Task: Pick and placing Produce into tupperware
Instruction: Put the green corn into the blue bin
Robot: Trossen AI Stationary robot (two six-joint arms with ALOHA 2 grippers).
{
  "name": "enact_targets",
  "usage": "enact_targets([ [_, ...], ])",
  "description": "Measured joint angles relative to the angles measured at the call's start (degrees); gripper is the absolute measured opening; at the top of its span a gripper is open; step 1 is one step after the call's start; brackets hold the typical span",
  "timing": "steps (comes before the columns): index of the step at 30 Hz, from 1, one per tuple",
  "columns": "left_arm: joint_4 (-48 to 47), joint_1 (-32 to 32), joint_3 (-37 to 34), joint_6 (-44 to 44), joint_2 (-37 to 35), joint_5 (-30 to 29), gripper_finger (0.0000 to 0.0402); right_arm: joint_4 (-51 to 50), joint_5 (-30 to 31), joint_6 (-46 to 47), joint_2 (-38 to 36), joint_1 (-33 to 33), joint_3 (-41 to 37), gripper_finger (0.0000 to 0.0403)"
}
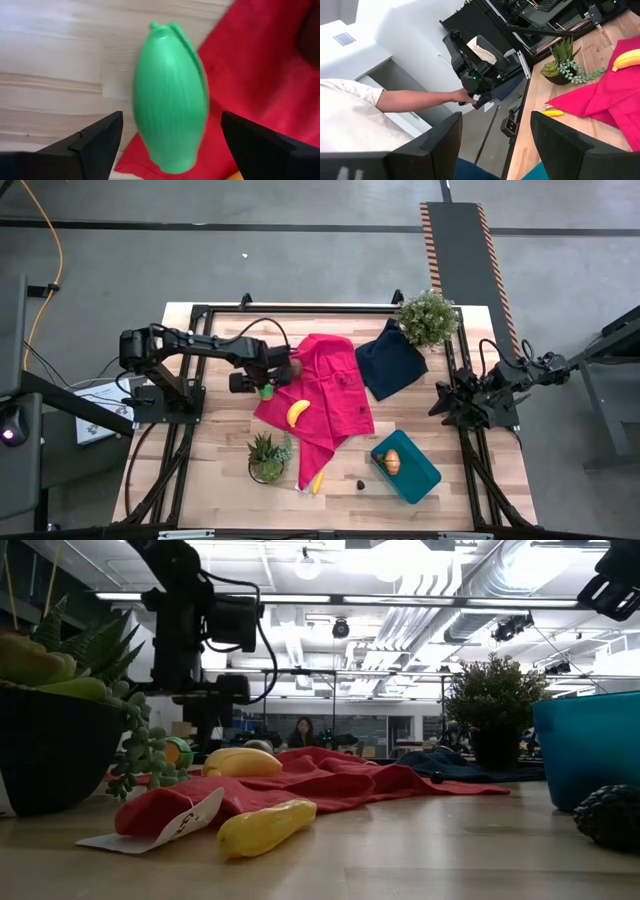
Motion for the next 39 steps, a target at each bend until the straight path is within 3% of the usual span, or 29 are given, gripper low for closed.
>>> enact_targets([
  [14, 0.76, 0.00, -0.88, -0.16, 0.00, -2.63, 0.0322, -0.02, 0.48, 0.00, 0.00, 0.00, 0.00, 0.0227],
  [29, 3.75, 0.00, -1.56, -0.13, -0.04, -2.30, 0.0224, -0.02, 0.48, -0.22, 0.00, -0.02, 0.00, 0.0227],
  [39, 5.46, 0.07, -3.05, -1.04, -0.25, -0.38, 0.0211, -0.02, 0.48, -0.26, 0.00, 0.00, 0.00, 0.0227],
])
